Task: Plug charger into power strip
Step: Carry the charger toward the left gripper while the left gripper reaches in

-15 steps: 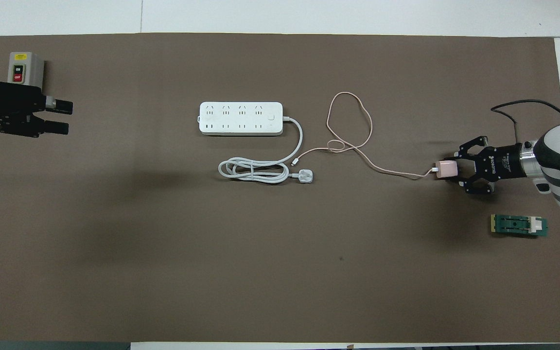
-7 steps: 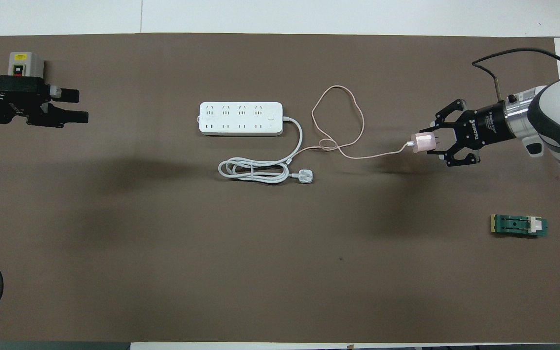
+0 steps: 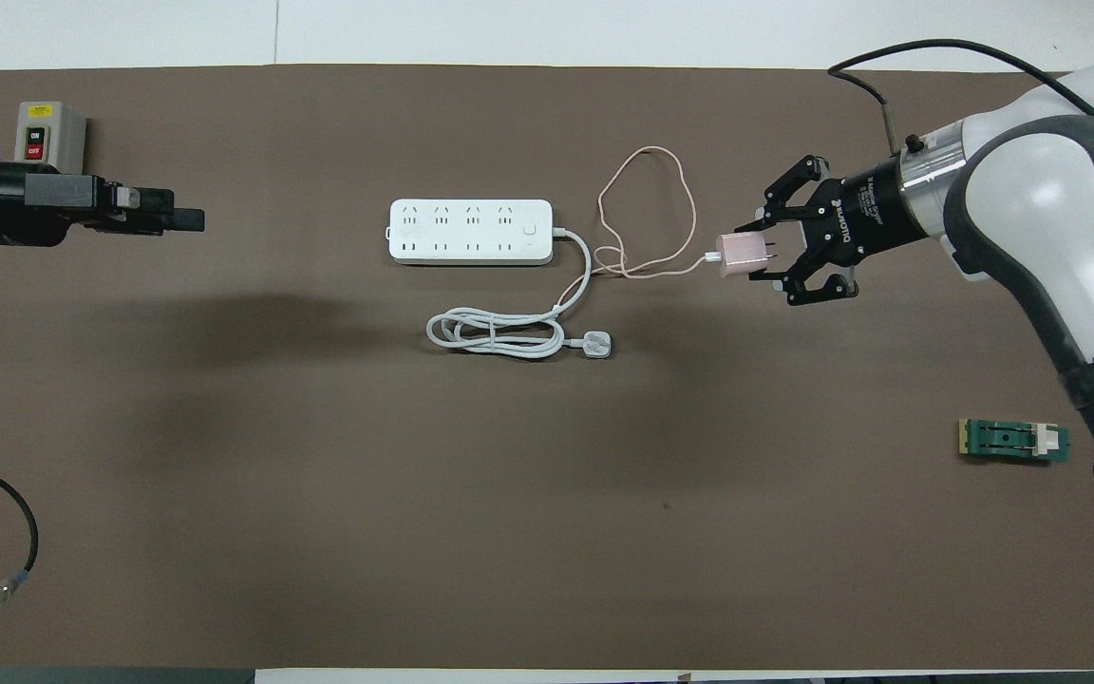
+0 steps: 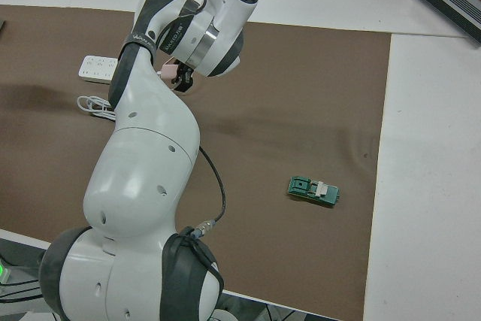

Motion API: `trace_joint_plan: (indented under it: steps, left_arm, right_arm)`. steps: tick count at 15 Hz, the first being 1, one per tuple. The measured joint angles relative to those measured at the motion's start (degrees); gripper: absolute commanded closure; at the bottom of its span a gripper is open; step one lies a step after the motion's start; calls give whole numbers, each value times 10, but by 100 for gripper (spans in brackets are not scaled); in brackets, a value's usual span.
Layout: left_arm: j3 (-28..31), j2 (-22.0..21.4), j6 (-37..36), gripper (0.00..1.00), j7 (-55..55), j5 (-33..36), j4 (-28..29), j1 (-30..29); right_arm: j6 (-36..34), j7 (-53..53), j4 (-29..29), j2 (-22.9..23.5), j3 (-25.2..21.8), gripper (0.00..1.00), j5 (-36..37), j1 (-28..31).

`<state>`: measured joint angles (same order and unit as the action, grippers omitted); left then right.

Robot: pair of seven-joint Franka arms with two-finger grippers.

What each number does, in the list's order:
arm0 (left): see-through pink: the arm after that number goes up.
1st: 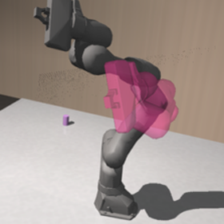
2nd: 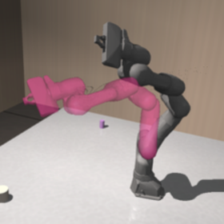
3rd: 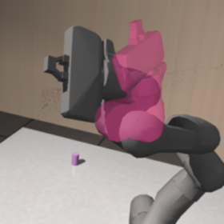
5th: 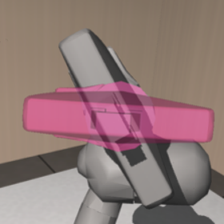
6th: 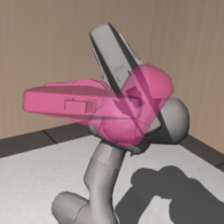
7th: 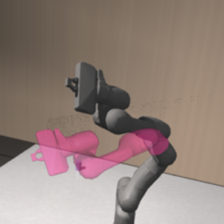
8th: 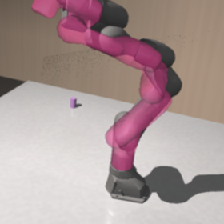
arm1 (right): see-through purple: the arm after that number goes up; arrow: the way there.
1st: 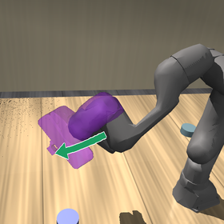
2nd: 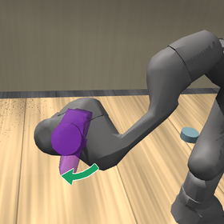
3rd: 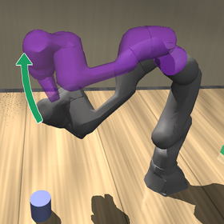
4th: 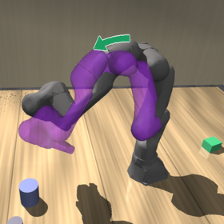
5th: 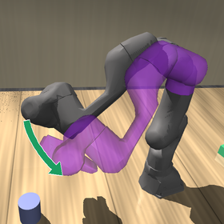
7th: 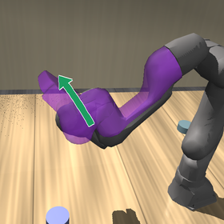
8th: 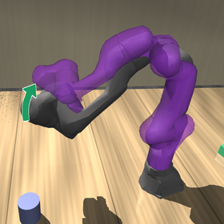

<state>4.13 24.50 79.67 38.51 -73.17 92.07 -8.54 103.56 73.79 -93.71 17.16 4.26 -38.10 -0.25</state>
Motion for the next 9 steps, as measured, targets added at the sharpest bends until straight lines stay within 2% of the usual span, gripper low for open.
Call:
trace_joint_plan:
  steps: [4, 9]
  left_arm:
    - [-26, 2, -4, 0, 77, -16, 40, 7]
    - [-30, -1, -4, 0, 129, -57, 57, 47]
  right_arm:
    - [11, 85, 31, -2, 2, 100, -13, -65]
    - [100, 160, 38, 0, 3, 100, -13, -151]
